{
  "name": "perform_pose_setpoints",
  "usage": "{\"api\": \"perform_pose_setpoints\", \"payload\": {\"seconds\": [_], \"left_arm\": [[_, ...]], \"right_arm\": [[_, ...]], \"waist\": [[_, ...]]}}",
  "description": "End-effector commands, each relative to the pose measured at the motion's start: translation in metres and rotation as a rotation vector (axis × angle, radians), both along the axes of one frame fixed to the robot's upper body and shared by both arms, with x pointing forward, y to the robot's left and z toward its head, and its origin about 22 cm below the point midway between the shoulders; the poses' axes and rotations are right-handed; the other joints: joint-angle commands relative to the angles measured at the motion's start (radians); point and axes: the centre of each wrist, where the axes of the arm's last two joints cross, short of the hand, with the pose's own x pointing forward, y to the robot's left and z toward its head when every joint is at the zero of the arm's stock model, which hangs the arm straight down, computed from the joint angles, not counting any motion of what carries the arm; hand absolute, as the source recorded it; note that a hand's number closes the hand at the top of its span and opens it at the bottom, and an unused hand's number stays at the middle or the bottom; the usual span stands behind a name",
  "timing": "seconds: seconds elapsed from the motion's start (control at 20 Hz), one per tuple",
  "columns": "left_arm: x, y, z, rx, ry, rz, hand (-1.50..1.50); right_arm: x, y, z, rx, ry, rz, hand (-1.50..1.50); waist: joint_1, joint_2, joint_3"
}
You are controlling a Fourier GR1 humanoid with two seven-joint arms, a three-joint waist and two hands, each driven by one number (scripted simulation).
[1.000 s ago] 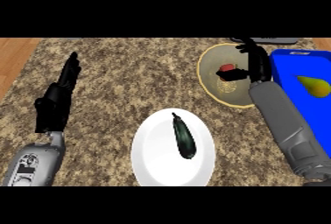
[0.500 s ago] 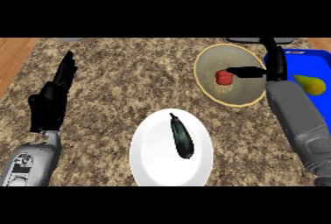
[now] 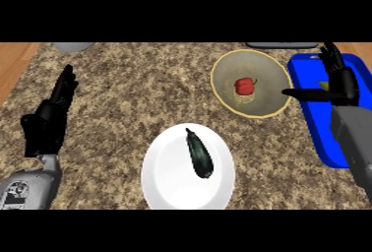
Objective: Pick the bell pepper from the plate and place it in the bowl
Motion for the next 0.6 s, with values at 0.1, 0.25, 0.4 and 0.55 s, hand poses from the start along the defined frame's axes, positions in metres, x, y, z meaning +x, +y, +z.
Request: {"api": "perform_pose_setpoints", "payload": {"seconds": [0.1,0.25,0.4,0.55], "left_arm": [[0.003,0.005,-0.008,0.0,0.015,0.016,0.0],[0.006,0.009,0.001,-0.004,0.008,0.023,0.0],[-0.013,0.003,-0.006,0.009,0.003,0.01,0.0],[-0.003,0.003,0.005,0.006,-0.005,0.014,0.0]], "right_arm": [[-0.032,-0.053,-0.001,0.042,-0.007,0.115,-1.5],[-0.056,-0.049,-0.031,0.052,-0.001,0.154,-1.5],[-0.066,-0.028,-0.047,0.043,-0.006,0.156,-1.5],[-0.075,-0.044,-0.029,0.054,-0.043,0.15,-1.5]], "waist": [[-0.015,-0.004,-0.001],[-0.018,-0.006,-0.001],[-0.012,-0.006,-0.001],[-0.01,-0.004,-0.001]]}}
